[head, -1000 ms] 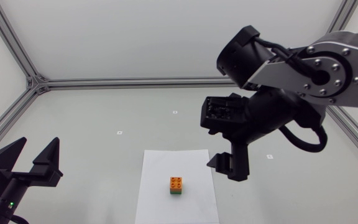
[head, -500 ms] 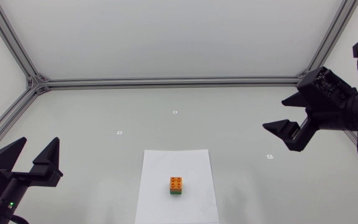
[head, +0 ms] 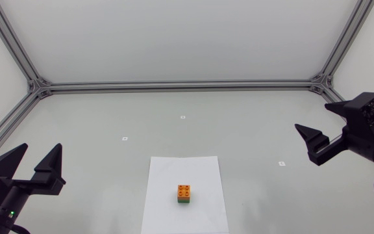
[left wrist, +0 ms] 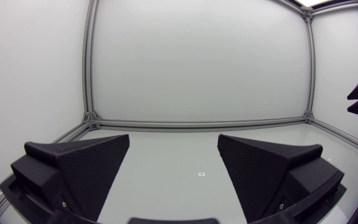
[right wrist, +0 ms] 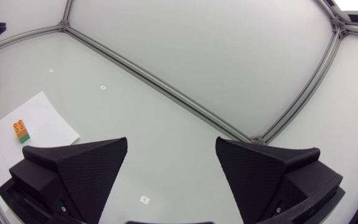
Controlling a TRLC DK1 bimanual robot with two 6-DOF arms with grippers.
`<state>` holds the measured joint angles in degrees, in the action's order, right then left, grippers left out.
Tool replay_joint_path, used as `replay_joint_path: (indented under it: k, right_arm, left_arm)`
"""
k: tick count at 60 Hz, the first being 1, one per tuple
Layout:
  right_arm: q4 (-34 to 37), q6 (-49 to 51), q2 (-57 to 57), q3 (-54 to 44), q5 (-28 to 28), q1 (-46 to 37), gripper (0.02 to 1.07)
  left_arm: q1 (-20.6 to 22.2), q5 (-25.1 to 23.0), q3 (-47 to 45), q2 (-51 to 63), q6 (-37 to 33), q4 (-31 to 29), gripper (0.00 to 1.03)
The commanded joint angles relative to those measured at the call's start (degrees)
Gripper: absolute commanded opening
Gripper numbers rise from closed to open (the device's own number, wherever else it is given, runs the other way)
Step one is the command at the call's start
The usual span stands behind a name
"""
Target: Pick up the orange 2x2 brick with the right arm and stack it on top of the green 2x2 brick in the center
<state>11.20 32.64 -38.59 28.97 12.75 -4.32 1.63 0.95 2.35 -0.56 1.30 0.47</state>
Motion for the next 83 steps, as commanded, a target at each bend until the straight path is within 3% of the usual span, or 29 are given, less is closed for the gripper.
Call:
replay_joint_path:
  k: [1,67,83]
  right_arm:
    - [-2.5,-3.11,3.52,-3.48,-1.24,-0.61,1.03]
    - [-11.2,-32.64,38.59,-28.97,-12.75,4.32,1.03]
    - [-11.2,-32.64,38.59,-28.97,-12.75,4.32,1.02]
  left_arm:
    - [0.04,-0.16,-2.35,-0.23,-0.33,-0.65,0.99]
    - [0.04,-0.16,-2.35,-0.23,-0.33,-0.65,0.99]
    - [0.04,-0.16,-2.35,-0.23,-0.33,-0.65,0.99]
